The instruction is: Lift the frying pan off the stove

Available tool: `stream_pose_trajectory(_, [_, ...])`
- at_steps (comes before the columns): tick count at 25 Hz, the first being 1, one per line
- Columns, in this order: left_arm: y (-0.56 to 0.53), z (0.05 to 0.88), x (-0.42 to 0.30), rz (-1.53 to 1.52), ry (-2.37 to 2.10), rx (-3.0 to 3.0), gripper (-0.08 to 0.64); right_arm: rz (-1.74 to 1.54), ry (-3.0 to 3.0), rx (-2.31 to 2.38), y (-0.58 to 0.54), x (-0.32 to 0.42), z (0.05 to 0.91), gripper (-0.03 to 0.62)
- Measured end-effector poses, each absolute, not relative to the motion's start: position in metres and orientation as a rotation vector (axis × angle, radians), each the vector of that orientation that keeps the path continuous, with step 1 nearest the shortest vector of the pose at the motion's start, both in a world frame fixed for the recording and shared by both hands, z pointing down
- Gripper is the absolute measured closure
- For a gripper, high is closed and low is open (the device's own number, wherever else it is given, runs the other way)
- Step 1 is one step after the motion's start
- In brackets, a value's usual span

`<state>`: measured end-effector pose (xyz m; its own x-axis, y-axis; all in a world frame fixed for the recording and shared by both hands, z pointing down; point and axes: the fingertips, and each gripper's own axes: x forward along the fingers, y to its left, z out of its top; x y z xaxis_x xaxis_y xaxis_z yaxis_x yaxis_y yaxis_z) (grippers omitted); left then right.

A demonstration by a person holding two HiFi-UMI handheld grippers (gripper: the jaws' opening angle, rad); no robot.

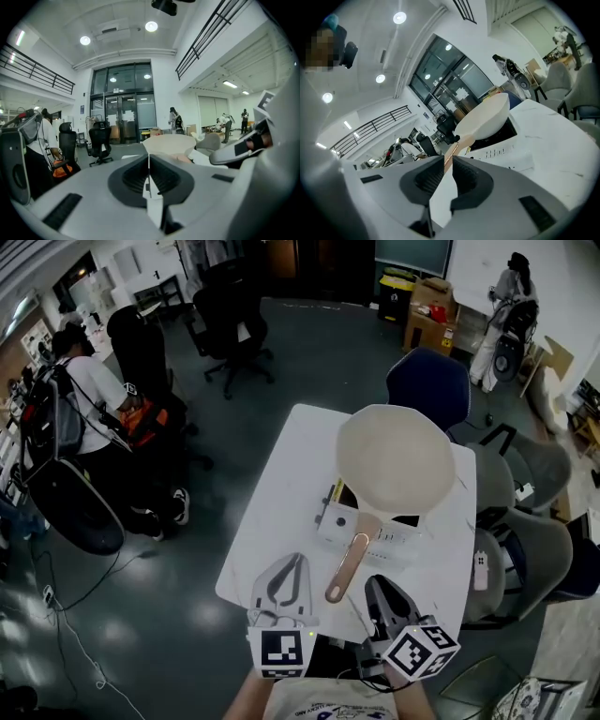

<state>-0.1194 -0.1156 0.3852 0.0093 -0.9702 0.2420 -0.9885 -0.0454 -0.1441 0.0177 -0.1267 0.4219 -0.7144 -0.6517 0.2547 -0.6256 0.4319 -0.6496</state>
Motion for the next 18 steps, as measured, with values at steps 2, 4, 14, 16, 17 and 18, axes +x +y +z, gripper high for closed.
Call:
stream_pose_trajectory(2, [-0.123,0.393,-0.121,0.431,-2.078,2.192,0.54,-1.236,2.585,-1.153,-0.13,0.016,0.427,0.532])
stream_pose_trajectory(4, [-0.13,0.399,-0.122,0.439,-2.04,2.199,0.54,-1.309,2.523,-1.129,-0.132,0.016,0.431,0.521])
stream_pose_trajectory(14, [-0.157,0.414,-0.122,0.477,-1.89,2.271,0.54,-1.451,2.456,-1.005,-0.136,-0.002,0.436,0.445])
stream_pose_trajectory(16, [-0.16,0.415,-0.121,0.483,-1.869,2.287,0.54,-1.486,2.457,-0.981,-0.133,-0.007,0.439,0.436])
stream_pose_trajectory(17, [-0.162,0.416,-0.12,0.486,-1.86,2.294,0.54,-1.501,2.456,-0.97,-0.132,-0.009,0.44,0.431])
stream_pose_trajectory(18, [-0.163,0.416,-0.12,0.489,-1.851,2.301,0.54,-1.518,2.448,-0.959,-0.131,-0.011,0.441,0.428])
